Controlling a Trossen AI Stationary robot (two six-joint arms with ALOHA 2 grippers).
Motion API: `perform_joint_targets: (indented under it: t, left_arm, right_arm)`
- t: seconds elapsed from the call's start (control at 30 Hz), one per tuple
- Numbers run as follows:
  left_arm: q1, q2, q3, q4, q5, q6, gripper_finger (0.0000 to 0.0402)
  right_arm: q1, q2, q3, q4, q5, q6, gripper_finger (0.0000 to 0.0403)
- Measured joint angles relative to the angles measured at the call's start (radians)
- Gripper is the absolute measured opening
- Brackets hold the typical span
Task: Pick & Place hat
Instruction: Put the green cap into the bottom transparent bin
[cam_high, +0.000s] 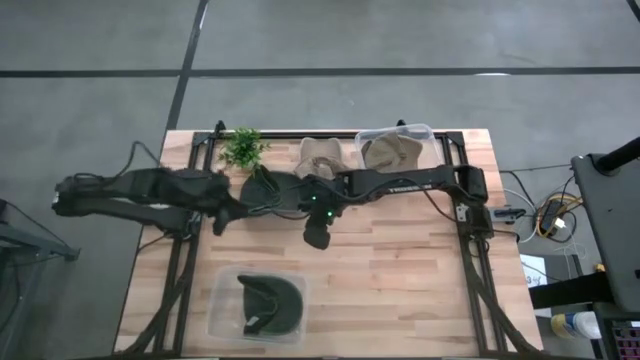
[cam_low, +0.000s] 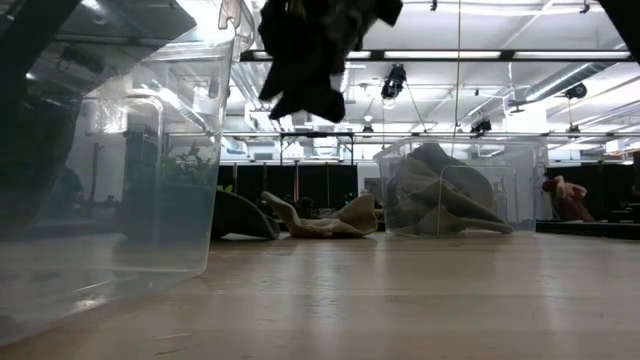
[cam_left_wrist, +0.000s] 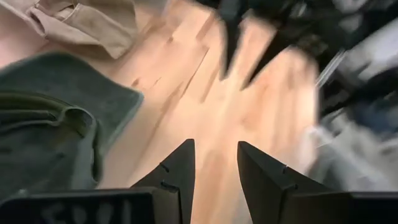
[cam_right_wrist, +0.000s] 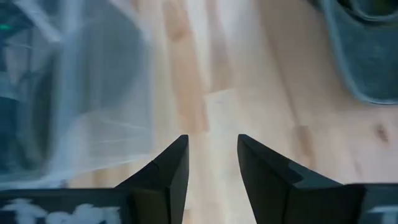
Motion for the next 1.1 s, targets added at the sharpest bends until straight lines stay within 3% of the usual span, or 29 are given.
perform_joint_targets:
  t: [0.27,0.4,0.53,0.73,1.1]
  left_arm:
    - [0.001,0.217,0.071,-0.021,-0.01,0.374,0.0113]
    - [0.001,0.343,0.119,-0.1,-0.088,0.504,0.0113]
    - [0.007,0.437,0.145,-0.103,-0.2,0.585,0.0113]
    - [0.008,0.556,0.152,-0.109,-0.197,0.674,0.0113]
    - [0.022,0.647,0.154,-0.065,-0.208,0.735,0.0113]
  right_arm:
    - [0.059,-0.118,0.0,-0.001,0.015,0.057,0.0111]
    - [0.091,-0.179,0.001,0.002,0.077,0.074,0.0102]
    - [0.12,-0.218,0.001,0.008,0.165,0.075,0.0095]
    - [0.151,-0.23,0.0,0.014,0.191,0.082,0.0084]
    - [0.157,-0.232,0.001,0.014,0.192,0.077,0.0081]
